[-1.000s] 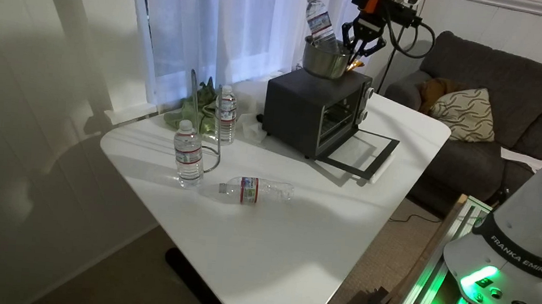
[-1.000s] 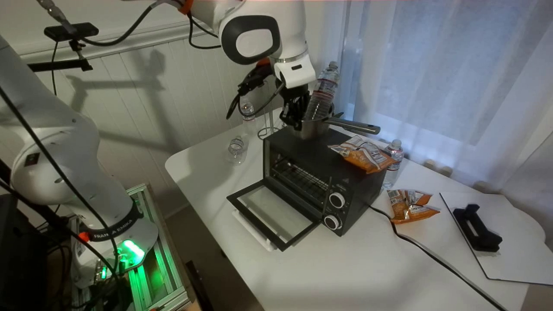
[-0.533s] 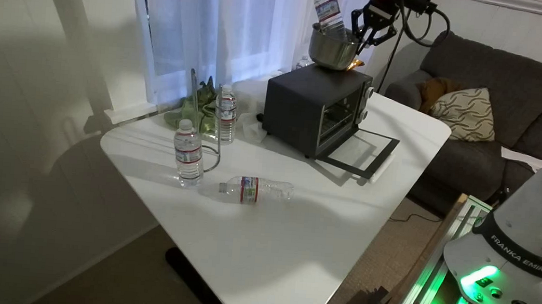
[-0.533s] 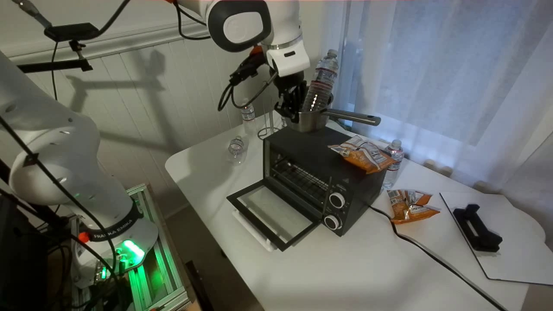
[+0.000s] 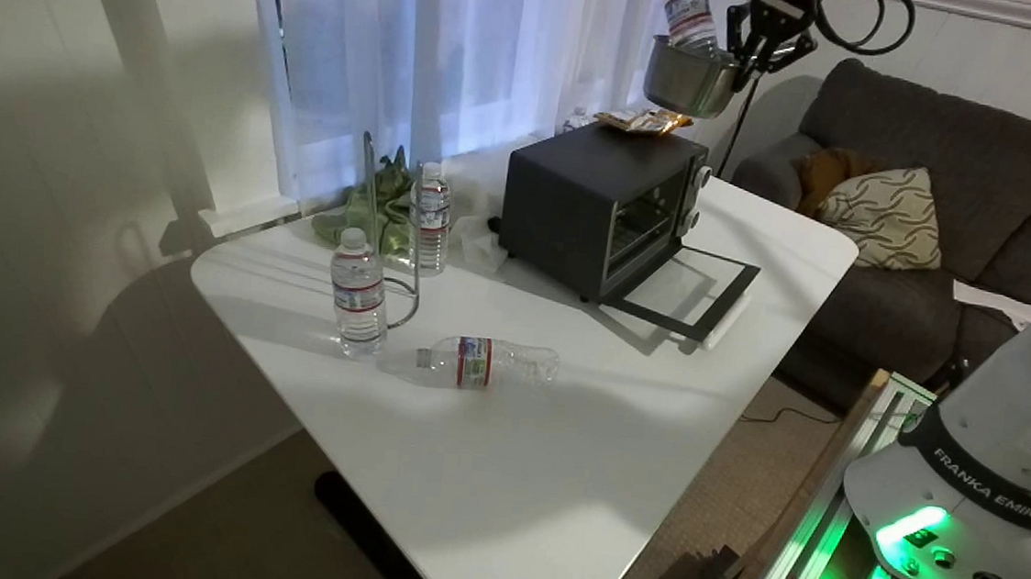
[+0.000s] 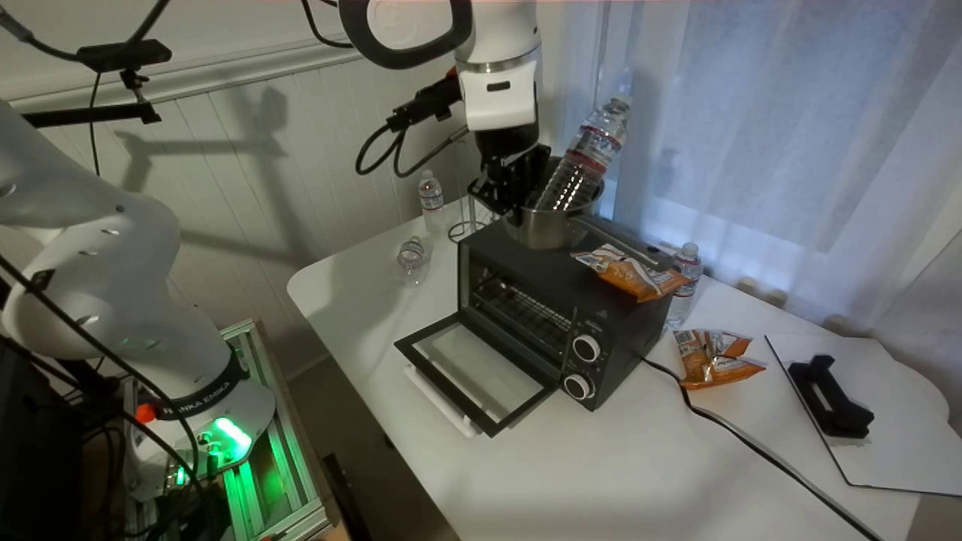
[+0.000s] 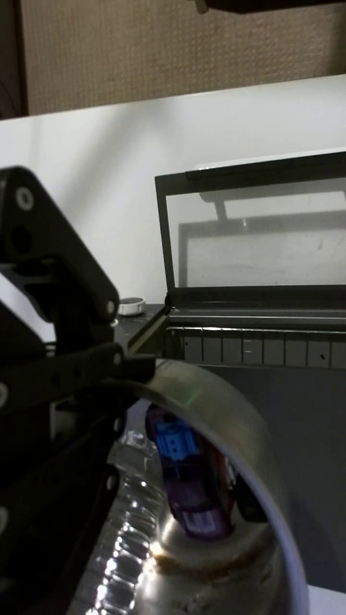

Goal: Move the pot from atop the oven to the table

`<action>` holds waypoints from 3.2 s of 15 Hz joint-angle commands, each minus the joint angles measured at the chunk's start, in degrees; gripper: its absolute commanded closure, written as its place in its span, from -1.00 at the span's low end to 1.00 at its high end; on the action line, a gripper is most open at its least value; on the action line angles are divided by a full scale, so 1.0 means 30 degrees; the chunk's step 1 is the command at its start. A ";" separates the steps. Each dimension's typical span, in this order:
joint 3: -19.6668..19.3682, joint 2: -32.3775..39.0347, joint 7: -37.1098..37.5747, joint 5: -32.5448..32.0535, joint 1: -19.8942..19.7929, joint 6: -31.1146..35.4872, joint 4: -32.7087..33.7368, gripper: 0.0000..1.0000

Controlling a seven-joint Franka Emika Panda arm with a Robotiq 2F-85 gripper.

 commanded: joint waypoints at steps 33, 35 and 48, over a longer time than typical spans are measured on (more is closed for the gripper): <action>-0.4287 1.0560 0.4156 0.0311 -0.1199 1.1148 0.0730 0.97; -0.4145 1.1059 0.3372 0.1093 -0.1366 1.1282 0.0748 0.97; -0.3608 1.3454 -0.0360 0.5473 -0.2240 1.1159 0.1809 0.32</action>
